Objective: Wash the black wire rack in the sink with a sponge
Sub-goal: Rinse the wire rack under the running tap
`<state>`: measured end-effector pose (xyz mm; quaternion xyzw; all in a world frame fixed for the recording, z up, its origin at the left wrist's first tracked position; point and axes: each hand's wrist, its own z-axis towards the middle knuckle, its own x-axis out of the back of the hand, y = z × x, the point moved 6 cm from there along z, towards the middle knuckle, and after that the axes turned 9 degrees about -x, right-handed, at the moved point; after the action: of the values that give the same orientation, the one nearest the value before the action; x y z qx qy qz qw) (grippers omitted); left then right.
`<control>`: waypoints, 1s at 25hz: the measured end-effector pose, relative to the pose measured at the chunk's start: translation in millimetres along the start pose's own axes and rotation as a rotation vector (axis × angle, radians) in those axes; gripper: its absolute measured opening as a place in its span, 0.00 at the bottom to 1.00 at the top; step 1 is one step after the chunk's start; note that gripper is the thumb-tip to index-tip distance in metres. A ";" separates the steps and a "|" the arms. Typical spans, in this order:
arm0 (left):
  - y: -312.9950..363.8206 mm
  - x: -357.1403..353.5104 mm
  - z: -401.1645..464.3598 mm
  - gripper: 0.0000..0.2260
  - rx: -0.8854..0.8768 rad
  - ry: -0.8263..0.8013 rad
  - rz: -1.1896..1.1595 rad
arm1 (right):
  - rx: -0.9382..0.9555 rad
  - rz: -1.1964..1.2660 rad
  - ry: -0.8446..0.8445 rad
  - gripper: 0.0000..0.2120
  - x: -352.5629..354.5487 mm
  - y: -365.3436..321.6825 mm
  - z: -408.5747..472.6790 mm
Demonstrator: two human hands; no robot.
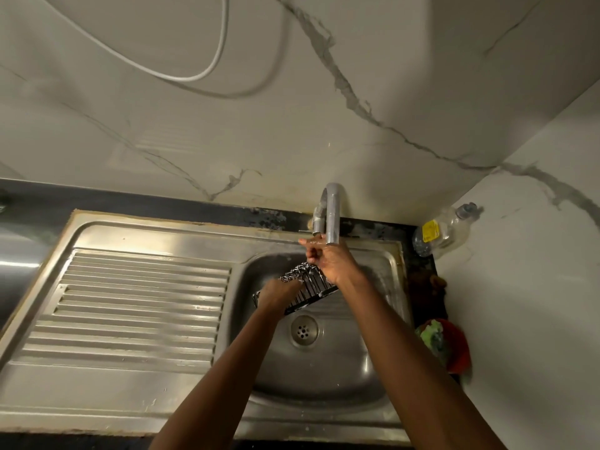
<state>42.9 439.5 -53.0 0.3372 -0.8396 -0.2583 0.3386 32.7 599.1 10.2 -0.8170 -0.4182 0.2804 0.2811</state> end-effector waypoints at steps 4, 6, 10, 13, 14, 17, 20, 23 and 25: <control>-10.2 2.9 0.0 0.21 0.039 0.038 0.009 | 0.142 -0.335 -0.002 0.13 7.5 -2.2 -12.2; -18.1 -5.1 13.8 0.25 0.063 0.043 0.008 | 0.198 -0.462 0.040 0.07 12.4 -5.7 -18.0; 1.3 -10.8 16.0 0.29 0.078 -0.021 0.031 | 0.225 -0.464 0.137 0.07 34.8 -17.5 -38.1; 27.8 0.0 3.8 0.25 0.030 -0.068 -0.023 | 0.254 -0.389 0.166 0.08 63.2 -21.3 -53.5; 33.3 1.3 0.5 0.25 0.019 -0.088 -0.087 | 0.271 -0.402 0.187 0.08 70.9 -20.9 -57.3; 48.6 -3.7 -14.5 0.18 0.063 -0.207 -0.271 | 0.353 -0.621 0.221 0.14 82.1 -20.7 -65.8; 67.1 -4.5 -19.8 0.29 0.111 -0.296 -0.228 | 0.500 -0.837 0.186 0.24 79.6 -23.7 -66.2; 90.0 -5.4 -20.4 0.28 0.078 -0.341 -0.080 | 0.624 -0.983 0.270 0.24 81.3 -35.4 -62.9; 108.0 -9.3 -21.0 0.27 0.026 -0.364 -0.029 | 0.631 -1.010 0.331 0.21 86.6 -43.2 -61.5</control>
<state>21.2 511.1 28.2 0.3015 -0.8853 -0.3088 0.1730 95.3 679.4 62.9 -0.4284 -0.6010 0.0924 0.6683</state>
